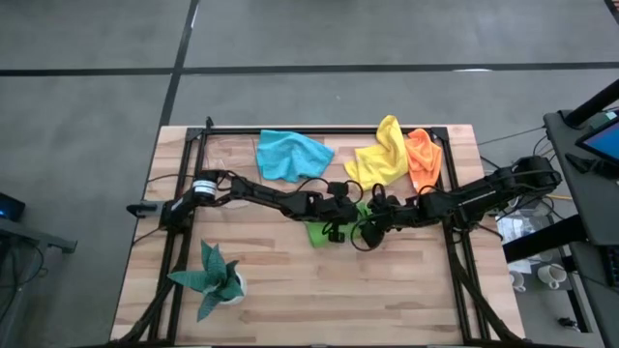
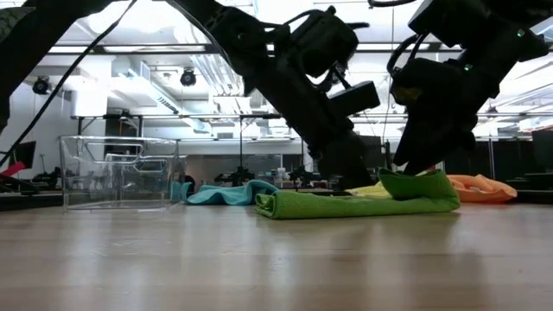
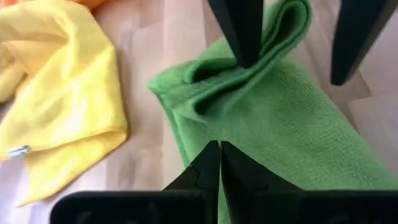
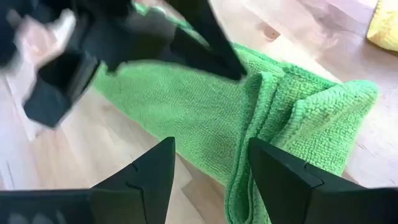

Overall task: Roll microfiber towels into tight, uniform cylinder then place into a basket
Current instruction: Roll the green microfiber towel

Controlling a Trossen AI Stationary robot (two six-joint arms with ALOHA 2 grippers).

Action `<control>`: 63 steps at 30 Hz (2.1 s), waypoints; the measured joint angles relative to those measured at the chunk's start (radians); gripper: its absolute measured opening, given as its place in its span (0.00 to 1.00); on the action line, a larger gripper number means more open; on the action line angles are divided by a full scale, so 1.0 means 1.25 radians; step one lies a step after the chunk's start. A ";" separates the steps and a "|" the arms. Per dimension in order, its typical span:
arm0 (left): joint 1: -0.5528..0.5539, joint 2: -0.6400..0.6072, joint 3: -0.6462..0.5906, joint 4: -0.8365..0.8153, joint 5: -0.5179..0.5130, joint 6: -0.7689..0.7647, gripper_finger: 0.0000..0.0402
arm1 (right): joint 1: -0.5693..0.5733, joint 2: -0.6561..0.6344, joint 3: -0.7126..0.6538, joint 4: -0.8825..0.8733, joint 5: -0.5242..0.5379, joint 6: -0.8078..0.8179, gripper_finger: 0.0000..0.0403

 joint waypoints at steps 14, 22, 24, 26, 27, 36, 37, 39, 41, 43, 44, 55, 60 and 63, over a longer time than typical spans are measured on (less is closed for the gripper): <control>0.000 -0.145 -0.223 0.277 0.022 0.027 0.00 | 0.000 0.110 -0.021 0.155 -0.008 -0.085 0.42; 0.015 -0.178 -0.362 0.479 0.099 0.027 0.00 | 0.001 0.151 -0.020 0.197 -0.008 -0.124 0.38; 0.016 -0.178 -0.373 0.505 0.099 0.027 0.00 | 0.003 0.142 -0.014 0.213 -0.007 -0.151 0.38; 0.017 -0.178 -0.378 0.518 0.099 0.025 0.00 | 0.005 0.120 -0.008 0.214 -0.005 -0.180 0.38; 0.017 -0.178 -0.378 0.518 0.099 0.023 0.00 | 0.005 0.111 -0.004 0.217 -0.004 -0.191 0.38; 0.017 -0.176 -0.382 0.566 0.103 -0.010 0.00 | 0.035 -0.028 -0.008 0.167 0.041 -0.263 0.37; 0.017 -0.171 -0.380 0.584 0.107 -0.018 0.00 | 0.044 -0.045 -0.014 0.152 0.067 -0.264 0.37; 0.017 -0.168 -0.376 0.586 0.129 -0.022 0.00 | 0.067 -0.078 -0.029 0.141 0.129 -0.265 0.35; 0.017 -0.143 -0.353 0.598 0.141 -0.023 0.00 | 0.091 -0.112 -0.052 0.134 0.189 -0.265 0.32; 0.017 -0.122 -0.334 0.581 0.142 -0.047 0.00 | 0.109 -0.142 -0.078 0.132 0.241 -0.256 0.28; 0.017 -0.102 -0.309 0.587 0.143 -0.060 0.00 | 0.114 -0.156 -0.090 0.134 0.265 -0.244 0.25; 0.017 0.071 -0.058 0.453 0.143 -0.064 0.00 | 0.102 -0.293 -0.231 0.084 0.364 -0.058 0.02; 0.019 0.101 -0.012 0.411 0.140 -0.091 0.00 | 0.094 -0.356 -0.256 0.056 0.367 -0.020 0.02; 0.019 0.110 -0.013 0.378 0.140 -0.100 0.00 | 0.092 -0.366 -0.259 0.056 0.366 -0.006 0.02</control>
